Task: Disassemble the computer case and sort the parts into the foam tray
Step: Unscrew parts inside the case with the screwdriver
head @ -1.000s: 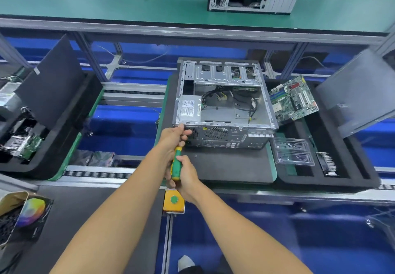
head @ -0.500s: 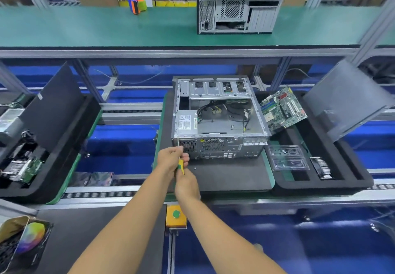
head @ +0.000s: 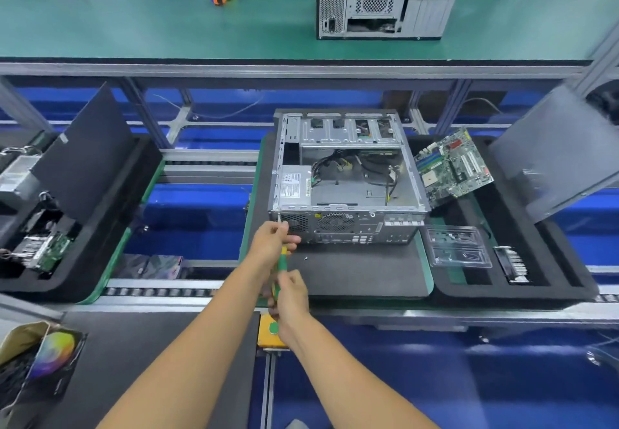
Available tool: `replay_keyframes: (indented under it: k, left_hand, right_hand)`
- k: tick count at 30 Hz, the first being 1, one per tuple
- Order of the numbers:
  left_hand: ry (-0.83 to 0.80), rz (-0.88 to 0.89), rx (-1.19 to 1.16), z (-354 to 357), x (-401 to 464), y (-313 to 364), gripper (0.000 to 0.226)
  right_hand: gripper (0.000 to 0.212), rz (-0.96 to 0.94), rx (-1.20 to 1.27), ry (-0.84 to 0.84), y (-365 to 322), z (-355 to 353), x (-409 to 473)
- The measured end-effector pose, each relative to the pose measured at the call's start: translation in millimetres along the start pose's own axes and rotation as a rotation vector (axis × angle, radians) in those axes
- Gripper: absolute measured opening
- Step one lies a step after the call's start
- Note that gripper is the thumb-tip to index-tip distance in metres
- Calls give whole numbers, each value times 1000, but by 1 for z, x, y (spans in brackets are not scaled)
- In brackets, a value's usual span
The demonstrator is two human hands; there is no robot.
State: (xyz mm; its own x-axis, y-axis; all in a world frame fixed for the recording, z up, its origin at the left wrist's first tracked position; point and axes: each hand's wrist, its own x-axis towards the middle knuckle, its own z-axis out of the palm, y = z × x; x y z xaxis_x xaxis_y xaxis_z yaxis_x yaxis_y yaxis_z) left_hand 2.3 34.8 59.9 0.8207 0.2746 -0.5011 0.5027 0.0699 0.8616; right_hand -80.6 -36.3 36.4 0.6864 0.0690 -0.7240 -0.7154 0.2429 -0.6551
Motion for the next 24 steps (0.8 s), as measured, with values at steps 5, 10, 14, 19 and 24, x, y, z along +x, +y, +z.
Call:
replay_keyframes:
  k: [5, 10, 14, 19, 24]
  left_hand:
    - [70, 142, 562, -4, -13, -13, 30]
    - [51, 81, 404, -14, -17, 0, 37]
    - [-75, 1, 92, -21, -19, -2, 33]
    - [-146, -14, 97, -22, -19, -8, 27]
    - [-75, 43, 263, -24, -20, -3, 53]
  right_hand:
    - [17, -32, -48, 12, -1, -6, 5]
    - [29, 171, 314, -195, -10, -17, 6]
    - [43, 233, 318, -371, -4, -34, 5]
    - [8, 142, 252, -315, -10, -30, 0]
    - [5, 149, 321, -294, -14, -21, -7]
